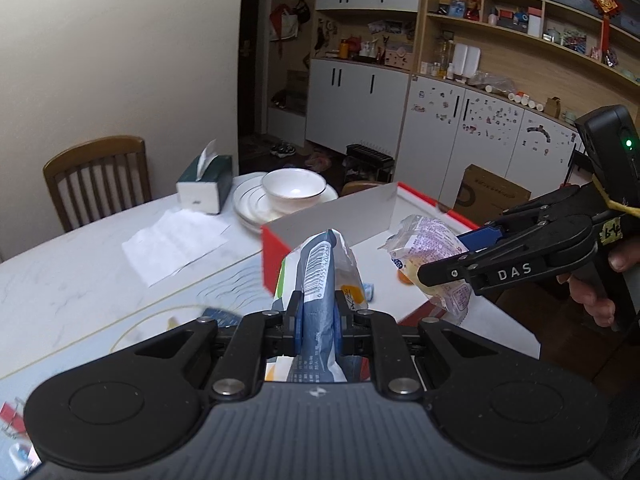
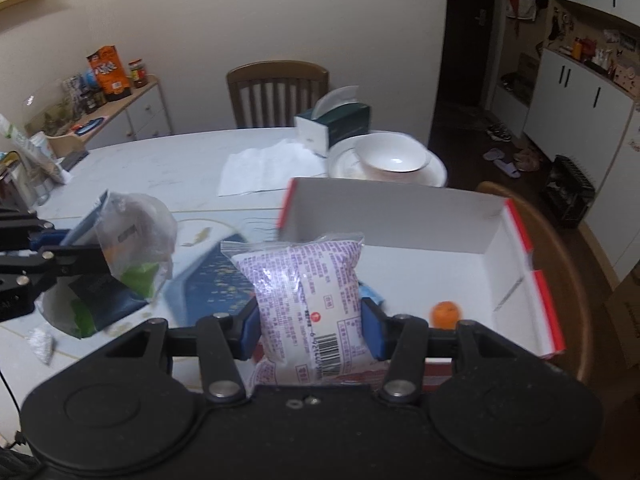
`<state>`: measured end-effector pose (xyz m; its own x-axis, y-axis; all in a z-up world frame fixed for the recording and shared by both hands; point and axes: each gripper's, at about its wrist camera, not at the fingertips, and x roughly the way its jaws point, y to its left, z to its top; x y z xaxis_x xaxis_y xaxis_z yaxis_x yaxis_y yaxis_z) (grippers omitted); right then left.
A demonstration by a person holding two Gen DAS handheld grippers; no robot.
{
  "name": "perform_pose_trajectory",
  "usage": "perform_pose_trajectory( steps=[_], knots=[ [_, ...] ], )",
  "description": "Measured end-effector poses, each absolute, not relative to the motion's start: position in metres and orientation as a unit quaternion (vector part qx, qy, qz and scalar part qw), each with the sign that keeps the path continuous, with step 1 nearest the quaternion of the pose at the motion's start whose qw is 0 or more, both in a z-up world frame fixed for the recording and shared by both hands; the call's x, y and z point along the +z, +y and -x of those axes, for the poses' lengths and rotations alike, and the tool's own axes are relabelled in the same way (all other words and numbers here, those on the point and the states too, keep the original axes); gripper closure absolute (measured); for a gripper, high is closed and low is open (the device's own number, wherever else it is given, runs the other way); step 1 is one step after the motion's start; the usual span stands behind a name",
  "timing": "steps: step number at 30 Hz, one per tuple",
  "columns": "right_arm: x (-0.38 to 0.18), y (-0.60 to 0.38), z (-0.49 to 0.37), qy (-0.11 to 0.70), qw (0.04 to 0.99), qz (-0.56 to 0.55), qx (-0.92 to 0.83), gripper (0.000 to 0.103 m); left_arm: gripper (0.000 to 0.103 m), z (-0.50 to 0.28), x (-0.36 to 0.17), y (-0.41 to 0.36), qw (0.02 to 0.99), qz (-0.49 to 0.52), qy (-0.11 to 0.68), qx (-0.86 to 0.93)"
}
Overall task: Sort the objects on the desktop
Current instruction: 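Lift both bags and carry them over the red box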
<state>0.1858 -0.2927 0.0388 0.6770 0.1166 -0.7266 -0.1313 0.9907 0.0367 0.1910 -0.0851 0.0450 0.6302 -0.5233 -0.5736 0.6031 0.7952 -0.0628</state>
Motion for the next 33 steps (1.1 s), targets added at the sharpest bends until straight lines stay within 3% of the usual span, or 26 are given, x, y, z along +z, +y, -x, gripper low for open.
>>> perform_pose_trajectory(
  steps=[19, 33],
  knots=[
    [0.035, -0.383, -0.202, 0.374, 0.925, 0.053, 0.036, 0.054, 0.090, -0.226, 0.045, -0.198, 0.893, -0.091, 0.296, -0.327],
    [0.012, -0.419, -0.237, 0.399, 0.913, 0.066, 0.043, 0.054, 0.090, -0.278, 0.014, -0.270, 0.874, -0.132, 0.332, -0.328]
  ],
)
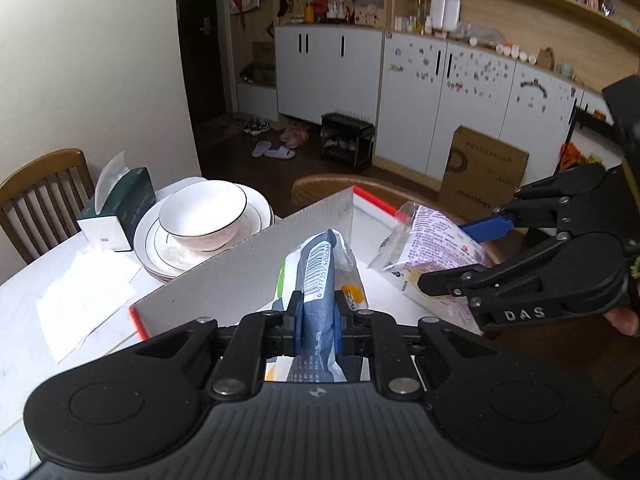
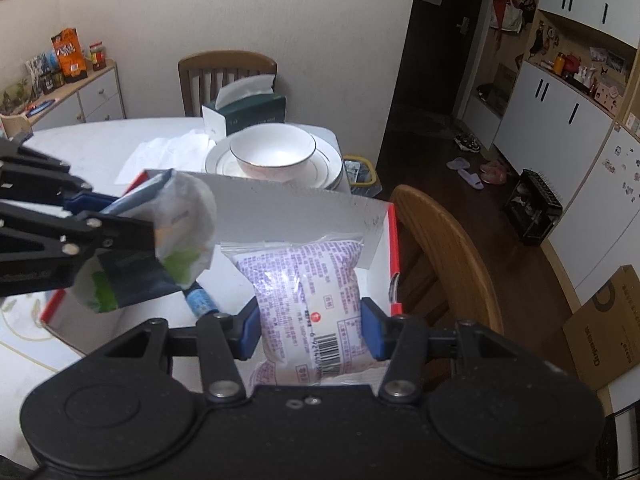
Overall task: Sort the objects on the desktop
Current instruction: 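Lift both bags and carry them over the red box, then lower both bags into the box and open both grippers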
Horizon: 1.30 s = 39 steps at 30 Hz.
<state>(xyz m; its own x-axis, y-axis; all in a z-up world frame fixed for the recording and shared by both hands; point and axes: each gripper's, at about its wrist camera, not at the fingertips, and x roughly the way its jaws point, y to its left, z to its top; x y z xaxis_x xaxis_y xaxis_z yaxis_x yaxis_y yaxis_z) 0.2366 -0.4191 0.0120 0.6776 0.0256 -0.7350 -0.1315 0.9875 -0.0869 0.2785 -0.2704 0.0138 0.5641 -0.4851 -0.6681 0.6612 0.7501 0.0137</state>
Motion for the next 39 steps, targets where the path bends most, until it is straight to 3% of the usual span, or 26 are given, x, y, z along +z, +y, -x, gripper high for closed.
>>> perform_pose_trajectory(
  steps=[16, 39],
  knots=[
    [-0.034, -0.416, -0.300, 0.452, 0.882, 0.107, 0.074, 0.054, 0.090, -0.348, -0.037, -0.290, 0.857, -0.163, 0.388, -0.298],
    [-0.062, -0.413, -0.335, 0.495, 0.856, 0.118, 0.096, 0.053, 0.090, -0.376, -0.072, -0.300, 0.819, -0.183, 0.455, -0.298]
  ],
)
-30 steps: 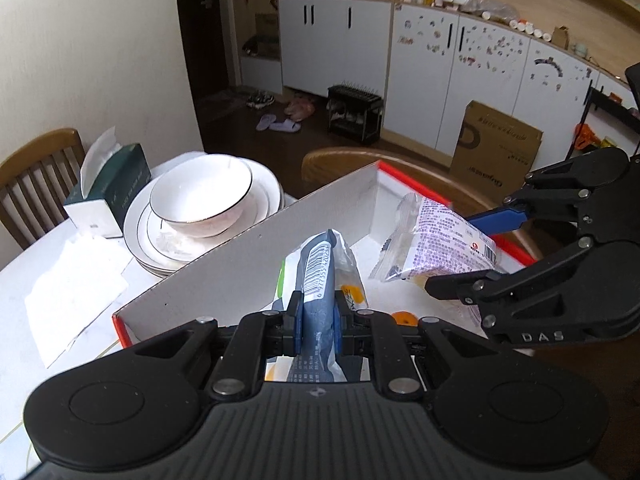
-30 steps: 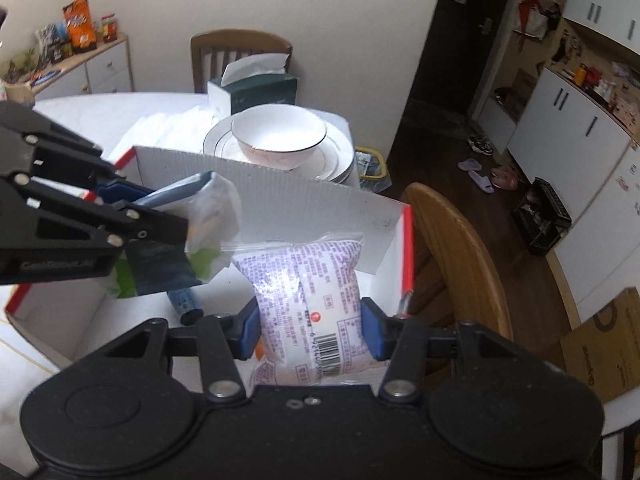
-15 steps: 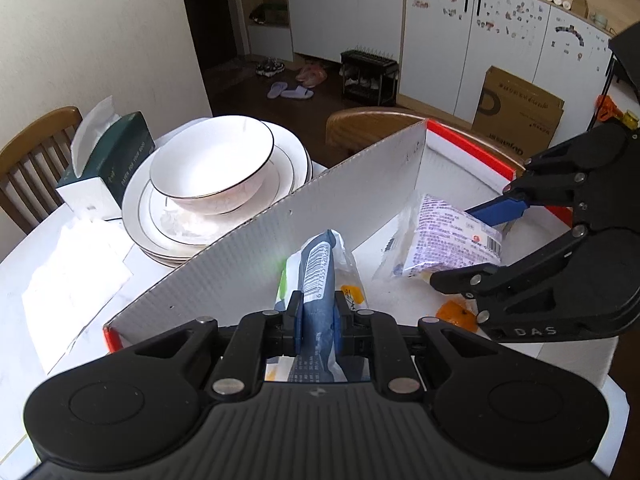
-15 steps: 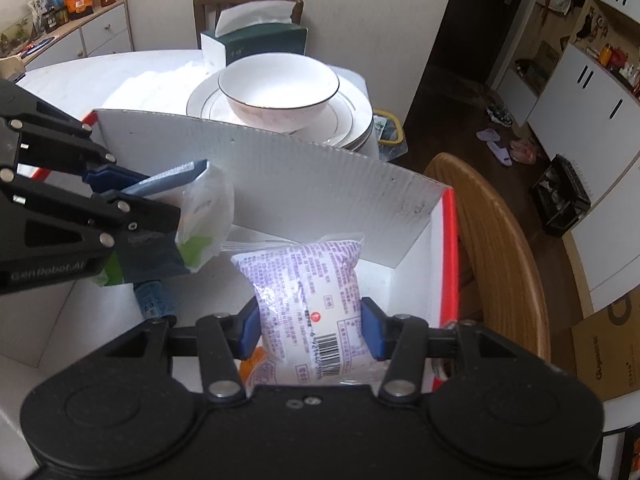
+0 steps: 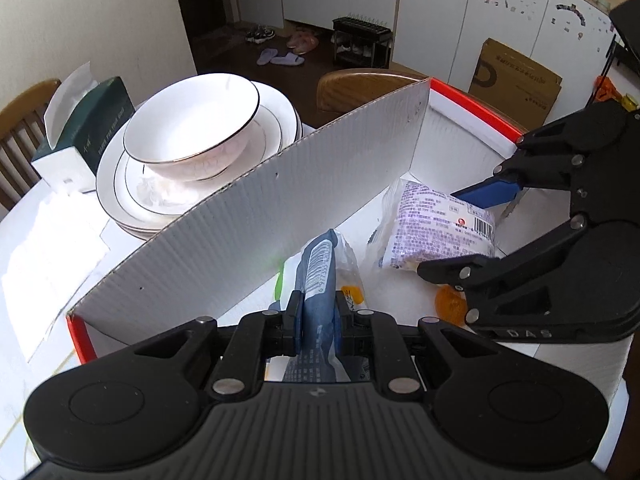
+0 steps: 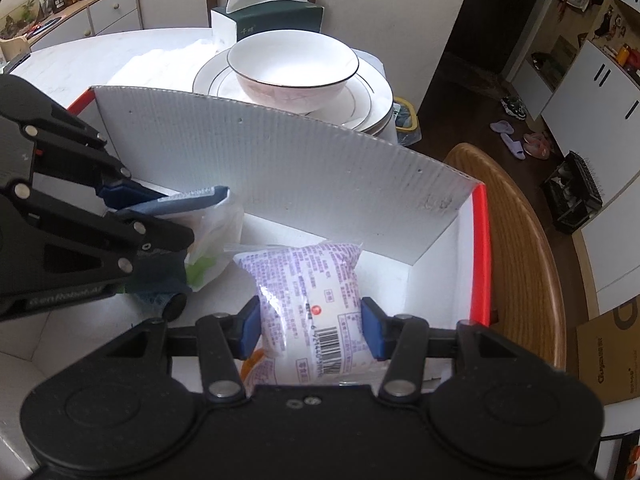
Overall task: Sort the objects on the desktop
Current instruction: 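Lower both bags into the box and open both grippers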
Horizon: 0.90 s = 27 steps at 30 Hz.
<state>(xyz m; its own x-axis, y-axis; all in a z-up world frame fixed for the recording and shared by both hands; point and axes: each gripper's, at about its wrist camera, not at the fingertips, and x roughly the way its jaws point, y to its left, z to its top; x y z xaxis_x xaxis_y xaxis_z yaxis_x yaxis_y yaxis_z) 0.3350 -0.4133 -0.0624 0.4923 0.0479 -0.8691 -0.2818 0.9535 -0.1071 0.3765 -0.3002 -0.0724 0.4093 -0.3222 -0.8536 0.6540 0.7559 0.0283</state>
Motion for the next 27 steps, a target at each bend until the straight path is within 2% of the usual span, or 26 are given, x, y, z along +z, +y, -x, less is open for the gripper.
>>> perform_pose_trajectory(
  steps=[8, 12, 20, 25, 27],
  knots=[
    [-0.058, -0.415, -0.332, 0.490, 0.858, 0.120, 0.096, 0.050, 0.090, -0.369, -0.068, -0.298, 0.824, -0.182, 0.452, -0.289],
    [-0.051, -0.419, -0.328, 0.487, 0.861, 0.110, 0.097, 0.042, 0.089, -0.364, -0.064, -0.295, 0.826, -0.180, 0.448, -0.290],
    [-0.030, -0.427, -0.308, 0.468, 0.872, 0.095, 0.108, 0.038, 0.089, -0.347, -0.047, -0.285, 0.839, -0.165, 0.425, -0.296],
    [-0.011, -0.433, -0.289, 0.445, 0.882, 0.087, 0.126, 0.029, 0.089, -0.332, -0.029, -0.274, 0.852, -0.136, 0.406, -0.303],
    [-0.005, -0.434, -0.282, 0.436, 0.886, 0.085, 0.134, 0.028, 0.089, -0.324, -0.023, -0.270, 0.858, -0.130, 0.395, -0.302]
  ],
)
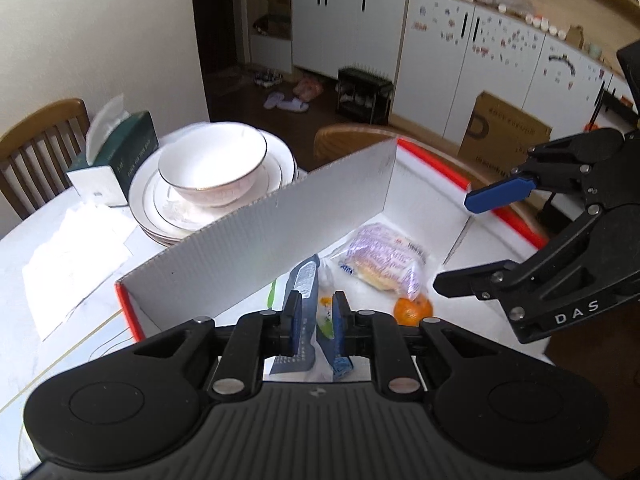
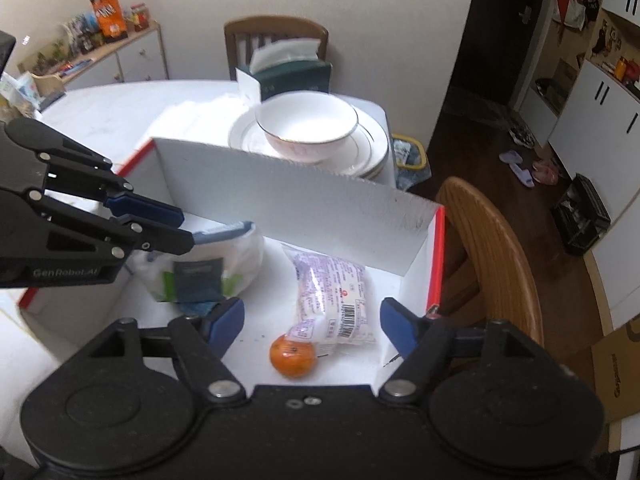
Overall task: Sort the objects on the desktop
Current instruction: 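Lower both bags into the box and open both grippers, then withdraw both grippers from the box toward the items on the table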
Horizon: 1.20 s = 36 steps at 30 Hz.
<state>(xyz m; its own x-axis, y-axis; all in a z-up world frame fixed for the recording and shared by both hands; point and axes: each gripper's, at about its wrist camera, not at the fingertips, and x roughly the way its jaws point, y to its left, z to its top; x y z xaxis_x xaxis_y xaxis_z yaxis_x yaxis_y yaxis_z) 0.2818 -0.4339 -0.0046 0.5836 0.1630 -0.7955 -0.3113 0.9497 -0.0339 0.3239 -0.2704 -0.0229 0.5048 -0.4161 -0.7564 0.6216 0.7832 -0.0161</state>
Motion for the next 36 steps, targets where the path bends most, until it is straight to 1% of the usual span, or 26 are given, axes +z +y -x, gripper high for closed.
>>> perform_pose_trajectory(
  steps=[5, 7, 9, 10, 11, 12, 14, 17, 21, 23, 26, 29, 31, 33, 36],
  knots=[
    [0.011, -0.434, -0.264, 0.418, 0.893, 0.075, 0.148, 0.023, 0.089, -0.306, -0.009, -0.263, 0.868, -0.120, 0.377, -0.301],
    [0.016, -0.434, -0.256, 0.410, 0.896, 0.072, 0.153, 0.020, 0.085, -0.299, -0.005, -0.260, 0.871, -0.118, 0.372, -0.299],
    [0.021, -0.431, -0.251, 0.405, 0.898, 0.073, 0.154, 0.019, 0.076, -0.293, -0.003, -0.257, 0.874, -0.113, 0.368, -0.298],
    [0.022, -0.430, -0.249, 0.402, 0.899, 0.073, 0.155, 0.018, 0.073, -0.291, -0.001, -0.255, 0.875, -0.112, 0.367, -0.296],
    [0.024, -0.429, -0.246, 0.400, 0.900, 0.071, 0.157, 0.017, 0.067, -0.288, 0.000, -0.253, 0.876, -0.111, 0.364, -0.296],
    [0.026, -0.429, -0.244, 0.398, 0.901, 0.070, 0.158, 0.015, 0.053, -0.284, 0.001, -0.252, 0.878, -0.113, 0.360, -0.295],
    [0.028, -0.428, -0.239, 0.394, 0.903, 0.065, 0.158, 0.014, 0.038, -0.275, 0.003, -0.248, 0.886, -0.119, 0.345, -0.285],
    [0.030, -0.428, -0.235, 0.392, 0.904, 0.058, 0.158, 0.013, 0.037, -0.267, 0.005, -0.240, 0.890, -0.114, 0.341, -0.282],
    [0.032, -0.423, -0.229, 0.388, 0.906, 0.059, 0.158, 0.011, 0.028, -0.256, 0.009, -0.228, 0.896, -0.101, 0.334, -0.274],
    [0.032, -0.418, -0.225, 0.383, 0.908, 0.064, 0.159, 0.009, 0.028, -0.250, 0.012, -0.222, 0.899, -0.095, 0.329, -0.272],
    [0.035, -0.410, -0.221, 0.379, 0.909, 0.061, 0.164, 0.008, 0.022, -0.242, 0.016, -0.210, 0.902, -0.087, 0.322, -0.273],
    [0.037, -0.397, -0.217, 0.372, 0.911, 0.060, 0.168, 0.005, 0.019, -0.234, 0.019, -0.195, 0.906, -0.080, 0.314, -0.272],
    [0.039, -0.388, -0.214, 0.366, 0.913, 0.060, 0.168, 0.002, 0.014, -0.230, 0.020, -0.183, 0.907, -0.069, 0.315, -0.271],
    [0.040, -0.377, -0.212, 0.360, 0.916, 0.061, 0.170, 0.001, 0.004, -0.226, 0.022, -0.171, 0.908, -0.063, 0.314, -0.269],
    [0.040, -0.359, -0.210, 0.352, 0.919, 0.061, 0.167, 0.001, 0.001, -0.217, 0.025, -0.149, 0.913, -0.057, 0.302, -0.269]
  ],
)
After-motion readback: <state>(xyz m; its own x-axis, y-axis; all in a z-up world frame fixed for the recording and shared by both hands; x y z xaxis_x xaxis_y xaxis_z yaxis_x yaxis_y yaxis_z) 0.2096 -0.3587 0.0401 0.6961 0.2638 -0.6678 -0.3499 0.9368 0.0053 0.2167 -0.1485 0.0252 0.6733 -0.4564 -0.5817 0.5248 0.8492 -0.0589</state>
